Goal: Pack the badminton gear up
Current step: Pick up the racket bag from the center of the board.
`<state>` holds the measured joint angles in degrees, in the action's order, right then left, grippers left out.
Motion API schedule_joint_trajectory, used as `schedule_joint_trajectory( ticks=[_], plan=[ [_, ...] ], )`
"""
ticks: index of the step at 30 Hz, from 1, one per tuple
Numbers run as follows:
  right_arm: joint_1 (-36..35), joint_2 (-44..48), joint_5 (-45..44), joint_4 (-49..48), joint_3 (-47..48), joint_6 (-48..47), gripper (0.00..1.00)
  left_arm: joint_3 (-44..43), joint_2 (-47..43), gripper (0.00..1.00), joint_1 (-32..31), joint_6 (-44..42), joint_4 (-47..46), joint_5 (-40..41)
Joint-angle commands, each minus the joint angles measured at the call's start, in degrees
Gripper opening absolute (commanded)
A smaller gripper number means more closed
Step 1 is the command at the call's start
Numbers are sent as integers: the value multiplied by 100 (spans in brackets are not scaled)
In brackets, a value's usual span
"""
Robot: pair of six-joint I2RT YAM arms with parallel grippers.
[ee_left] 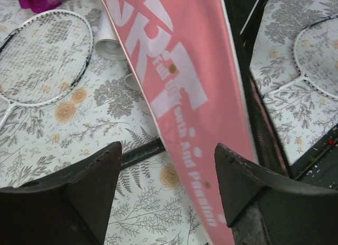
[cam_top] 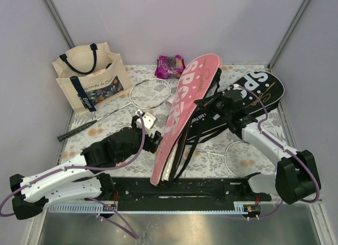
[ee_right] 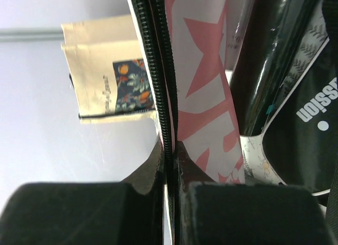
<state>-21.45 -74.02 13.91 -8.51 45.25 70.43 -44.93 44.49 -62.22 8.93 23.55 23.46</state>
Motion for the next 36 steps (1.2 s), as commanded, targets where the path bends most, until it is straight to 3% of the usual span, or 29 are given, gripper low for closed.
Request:
schedule_joint_trajectory(
  ticks=[1,10,19,32,36],
  plan=[
    [-219,300,-1179,377,449,655,0,-184,68,73,-71,-277,-368,-509],
    [-403,72,-1856,1062,968,577,0,212,-108,75,-107,-392,-738,-905],
    [-526,-121,-1971,1053,941,954,0,301,744,79,-299,-1112,-1731,-1020],
    [-527,-236,-1620,579,528,1781,0,898,2212,77,-1170,-2079,-3075,983],
    [-527,-140,-1593,561,520,1816,0,845,2669,69,-1258,-2158,-3102,1660]
  ],
)
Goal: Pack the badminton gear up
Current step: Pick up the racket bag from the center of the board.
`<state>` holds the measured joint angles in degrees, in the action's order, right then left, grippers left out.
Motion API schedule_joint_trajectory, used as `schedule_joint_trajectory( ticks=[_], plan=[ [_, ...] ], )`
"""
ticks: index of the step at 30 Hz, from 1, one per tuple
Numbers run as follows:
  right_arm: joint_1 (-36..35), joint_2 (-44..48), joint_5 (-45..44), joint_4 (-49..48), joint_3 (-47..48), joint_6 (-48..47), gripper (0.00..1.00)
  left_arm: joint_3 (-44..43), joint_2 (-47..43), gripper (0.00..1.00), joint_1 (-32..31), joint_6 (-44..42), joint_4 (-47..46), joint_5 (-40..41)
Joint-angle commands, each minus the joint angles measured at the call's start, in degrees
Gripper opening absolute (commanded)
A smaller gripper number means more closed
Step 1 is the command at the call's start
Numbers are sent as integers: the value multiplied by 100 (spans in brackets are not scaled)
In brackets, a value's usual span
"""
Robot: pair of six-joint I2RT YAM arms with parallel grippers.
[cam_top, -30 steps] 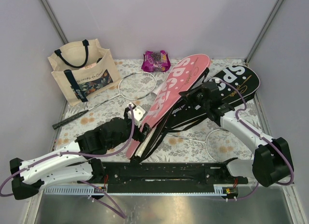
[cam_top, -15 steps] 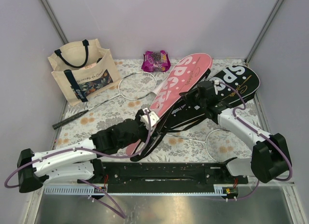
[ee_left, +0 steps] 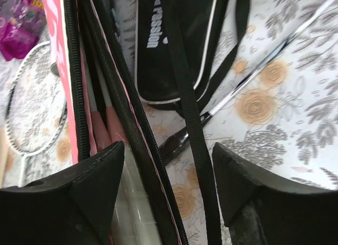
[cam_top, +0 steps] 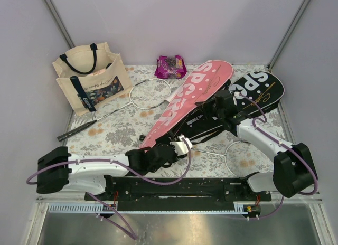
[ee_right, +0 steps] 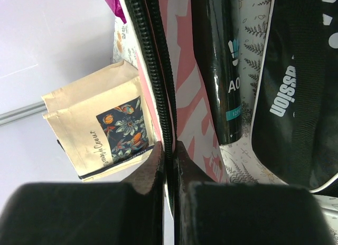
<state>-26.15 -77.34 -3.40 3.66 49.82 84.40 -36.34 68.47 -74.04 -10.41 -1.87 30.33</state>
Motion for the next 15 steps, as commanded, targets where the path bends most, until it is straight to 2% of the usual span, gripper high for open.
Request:
schedule_joint_trajectory(
  ticks=[1,2,6,8,9,12,15],
  plan=[
    [-57,202,164,-682,45,411,0,-14,351,65,-84,-259,-612,1123],
    [-57,228,181,-717,45,384,0,-14,386,60,-93,-277,-622,1177],
    [-57,316,260,-928,-156,323,0,-93,299,19,-93,-181,-455,1204],
    [-57,351,314,-1209,-280,139,8,-84,176,4,-84,-102,-350,1204],
    [-57,369,514,-1332,-306,-53,15,-75,89,0,-84,-75,-288,1169],
    [-48,448,849,-1701,-376,-940,39,-215,-289,0,-58,153,308,862],
    [-39,658,1025,-1764,-526,-1993,56,-365,-746,0,117,495,818,353]
  ],
)
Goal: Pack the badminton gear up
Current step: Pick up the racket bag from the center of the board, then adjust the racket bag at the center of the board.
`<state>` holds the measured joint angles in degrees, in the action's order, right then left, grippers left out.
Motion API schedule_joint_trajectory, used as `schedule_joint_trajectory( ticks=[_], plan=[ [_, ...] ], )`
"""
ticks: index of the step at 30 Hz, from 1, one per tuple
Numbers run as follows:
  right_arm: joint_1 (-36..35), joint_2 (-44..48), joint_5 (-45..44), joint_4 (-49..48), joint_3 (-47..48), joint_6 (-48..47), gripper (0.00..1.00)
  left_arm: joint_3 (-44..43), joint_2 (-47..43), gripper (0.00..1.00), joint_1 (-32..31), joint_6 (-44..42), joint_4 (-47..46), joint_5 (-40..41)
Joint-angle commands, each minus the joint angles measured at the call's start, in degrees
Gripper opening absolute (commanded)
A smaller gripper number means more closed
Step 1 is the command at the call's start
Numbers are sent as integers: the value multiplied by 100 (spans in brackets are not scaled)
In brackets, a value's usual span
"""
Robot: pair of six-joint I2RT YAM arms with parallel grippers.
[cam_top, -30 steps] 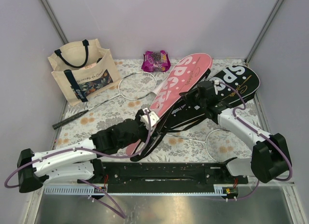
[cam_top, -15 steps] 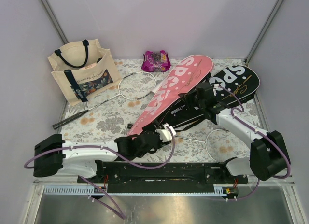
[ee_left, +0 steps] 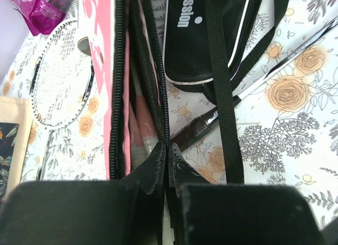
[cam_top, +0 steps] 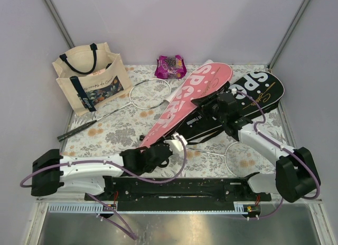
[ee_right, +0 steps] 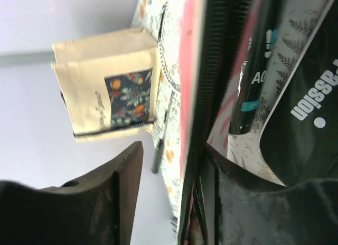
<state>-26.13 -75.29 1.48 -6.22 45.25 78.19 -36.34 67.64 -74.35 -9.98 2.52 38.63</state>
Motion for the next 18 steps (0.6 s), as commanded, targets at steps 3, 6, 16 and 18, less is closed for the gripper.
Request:
schedule_joint_trajectory(
  ticks=[3,6,16,18],
  plan=[
    [29,611,563,-459,-104,-2278,69,-549,-1111,0,525,768,897,-1180],
    [125,883,565,-503,-253,-3062,85,-830,-1340,0,824,962,1459,-1761],
    [978,1236,2042,907,922,-4811,100,-1358,-1587,0,1405,1463,2472,-2676],
    [996,1218,1752,1420,1151,-5391,100,-1393,-1666,0,1528,1560,2525,-2956]
  ],
)
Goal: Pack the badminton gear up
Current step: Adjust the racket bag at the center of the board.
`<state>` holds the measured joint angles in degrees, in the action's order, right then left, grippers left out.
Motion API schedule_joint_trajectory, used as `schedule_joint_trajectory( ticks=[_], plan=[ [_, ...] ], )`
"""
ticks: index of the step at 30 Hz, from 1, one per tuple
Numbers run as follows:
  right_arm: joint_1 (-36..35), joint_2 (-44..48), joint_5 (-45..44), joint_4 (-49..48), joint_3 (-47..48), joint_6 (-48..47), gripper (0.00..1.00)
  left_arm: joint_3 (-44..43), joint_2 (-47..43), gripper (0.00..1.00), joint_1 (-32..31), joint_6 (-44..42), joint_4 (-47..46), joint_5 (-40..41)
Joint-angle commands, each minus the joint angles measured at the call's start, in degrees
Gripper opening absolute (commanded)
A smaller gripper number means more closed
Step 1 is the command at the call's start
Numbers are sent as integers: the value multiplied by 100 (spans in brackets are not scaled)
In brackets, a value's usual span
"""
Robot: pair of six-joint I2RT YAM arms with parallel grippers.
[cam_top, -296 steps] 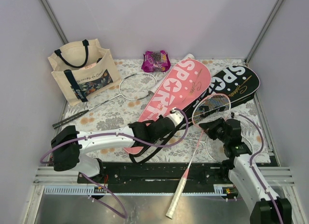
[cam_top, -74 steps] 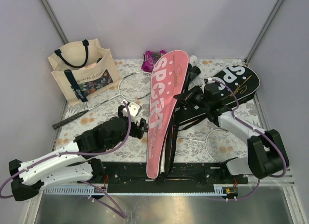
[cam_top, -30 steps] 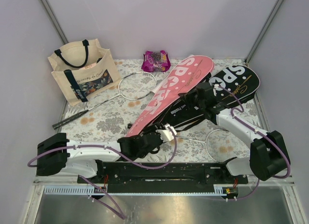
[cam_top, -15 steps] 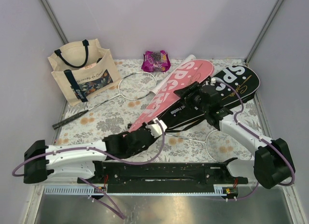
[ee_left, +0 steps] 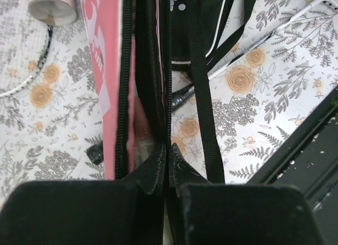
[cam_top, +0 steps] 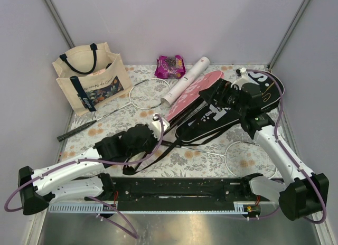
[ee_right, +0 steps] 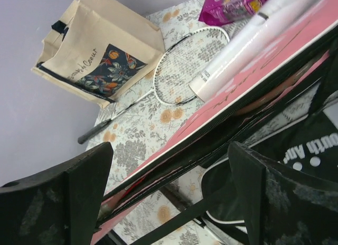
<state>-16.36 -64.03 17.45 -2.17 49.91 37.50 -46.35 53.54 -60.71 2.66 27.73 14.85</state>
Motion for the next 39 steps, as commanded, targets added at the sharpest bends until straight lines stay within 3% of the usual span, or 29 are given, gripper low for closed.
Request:
schedule_joint_trajectory(
  ticks=[1,7,12,22,24,29,31,39],
  plan=[
    [54,110,40,1078,695,-1419,100,-436,-300,0,217,358,40,-684],
    [458,-293,-463,1027,616,-1614,88,-463,-537,0,323,490,75,-976],
    [669,-970,653,430,397,-1105,88,-419,-652,0,349,525,136,-993],
    [731,-1884,1329,-1653,-131,-270,83,-278,-862,0,393,684,119,-1002],
    [740,-1990,1663,-2004,-183,-7,78,-252,-915,0,402,710,110,-984],
    [739,-1859,2201,-3234,-569,1056,35,-129,-898,0,437,701,75,-905],
    [740,-1762,2218,-3569,-684,1635,26,-24,-880,0,446,675,-3,-896],
    [564,-1814,2087,-4037,-97,2596,26,231,-775,0,490,675,-250,-1151]
  ],
)
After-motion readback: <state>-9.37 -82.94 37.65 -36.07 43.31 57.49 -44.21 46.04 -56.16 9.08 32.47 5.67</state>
